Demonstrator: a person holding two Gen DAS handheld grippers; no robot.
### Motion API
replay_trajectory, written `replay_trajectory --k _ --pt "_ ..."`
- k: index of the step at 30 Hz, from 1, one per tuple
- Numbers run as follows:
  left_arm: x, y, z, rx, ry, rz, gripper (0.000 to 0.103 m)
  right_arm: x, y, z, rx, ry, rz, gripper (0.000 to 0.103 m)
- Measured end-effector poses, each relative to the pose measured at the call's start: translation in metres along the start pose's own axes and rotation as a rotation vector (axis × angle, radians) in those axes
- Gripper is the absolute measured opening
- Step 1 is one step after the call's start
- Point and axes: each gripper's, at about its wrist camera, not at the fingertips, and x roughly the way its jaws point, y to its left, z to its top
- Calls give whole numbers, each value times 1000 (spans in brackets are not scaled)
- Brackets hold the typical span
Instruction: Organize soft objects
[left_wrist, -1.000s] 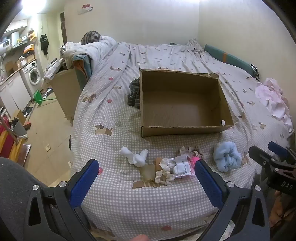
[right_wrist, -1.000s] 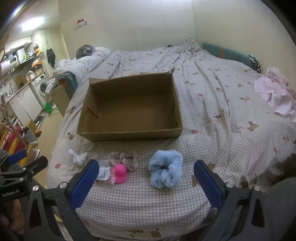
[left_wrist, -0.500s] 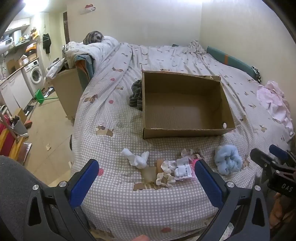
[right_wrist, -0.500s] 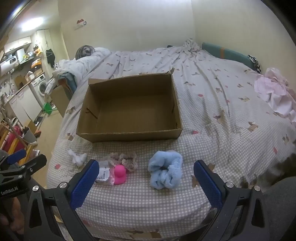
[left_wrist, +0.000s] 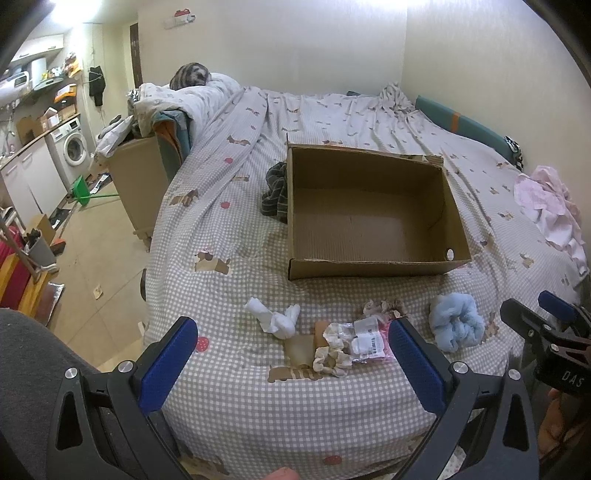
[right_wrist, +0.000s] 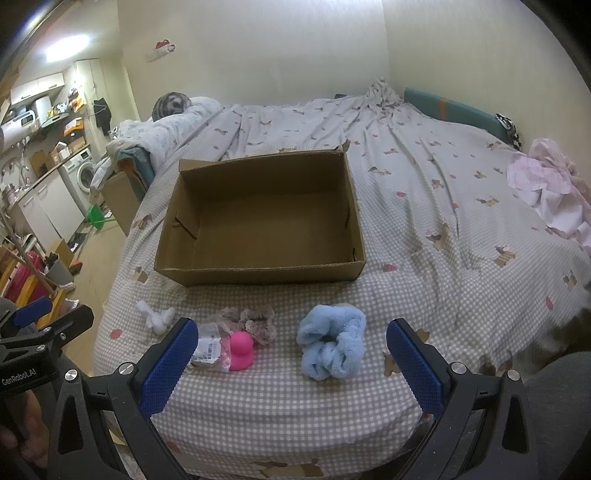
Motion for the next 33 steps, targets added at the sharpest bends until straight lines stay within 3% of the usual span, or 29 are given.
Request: replay_trajectory --k 33 --pt "-1 -1 0 2 -2 0 103 -1 5 -1 -7 1 1 103"
